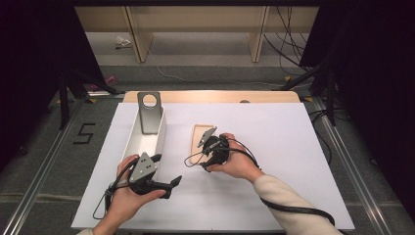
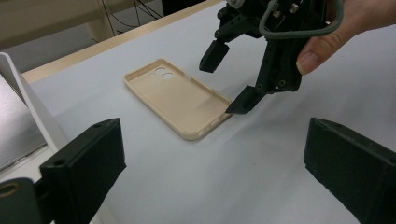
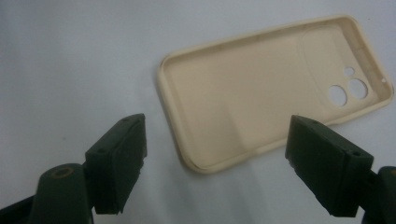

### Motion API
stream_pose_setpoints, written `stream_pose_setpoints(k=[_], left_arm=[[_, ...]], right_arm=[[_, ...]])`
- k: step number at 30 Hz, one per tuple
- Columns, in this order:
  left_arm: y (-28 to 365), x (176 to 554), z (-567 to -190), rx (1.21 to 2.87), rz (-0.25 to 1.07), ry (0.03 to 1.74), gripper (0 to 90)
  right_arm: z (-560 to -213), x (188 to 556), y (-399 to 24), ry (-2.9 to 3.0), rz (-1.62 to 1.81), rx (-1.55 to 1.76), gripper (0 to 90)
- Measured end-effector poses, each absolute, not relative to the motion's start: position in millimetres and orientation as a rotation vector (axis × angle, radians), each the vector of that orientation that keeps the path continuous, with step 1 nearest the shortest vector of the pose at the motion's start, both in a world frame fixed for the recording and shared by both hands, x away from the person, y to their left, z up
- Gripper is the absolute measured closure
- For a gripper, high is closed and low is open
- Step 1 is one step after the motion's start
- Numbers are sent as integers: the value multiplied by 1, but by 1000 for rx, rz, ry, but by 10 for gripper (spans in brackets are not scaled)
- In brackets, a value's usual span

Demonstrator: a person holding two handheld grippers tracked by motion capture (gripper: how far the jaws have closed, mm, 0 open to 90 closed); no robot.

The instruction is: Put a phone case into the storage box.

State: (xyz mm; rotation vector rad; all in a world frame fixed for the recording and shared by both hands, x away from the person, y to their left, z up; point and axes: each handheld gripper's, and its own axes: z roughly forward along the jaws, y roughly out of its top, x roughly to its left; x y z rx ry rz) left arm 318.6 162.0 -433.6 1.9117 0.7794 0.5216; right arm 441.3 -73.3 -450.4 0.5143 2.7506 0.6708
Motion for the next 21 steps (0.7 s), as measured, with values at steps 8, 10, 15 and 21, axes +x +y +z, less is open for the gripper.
stream_pose_setpoints(k=[8, 10, 15, 21], left_arm=[[159, 319, -435, 1935, 518, 760, 56], [158, 320, -436, 1939, 515, 758, 58], [157, 320, -436, 1944, 515, 756, 59], [156, 320, -436, 1946, 515, 756, 61]], right_arm=[[-443, 426, -91, 2717, 811, 498, 190], [-440, 421, -99, 2707, 850, 504, 187], [-432, 413, -125, 2663, 934, 526, 181], [-429, 407, -158, 2629, 997, 621, 175]])
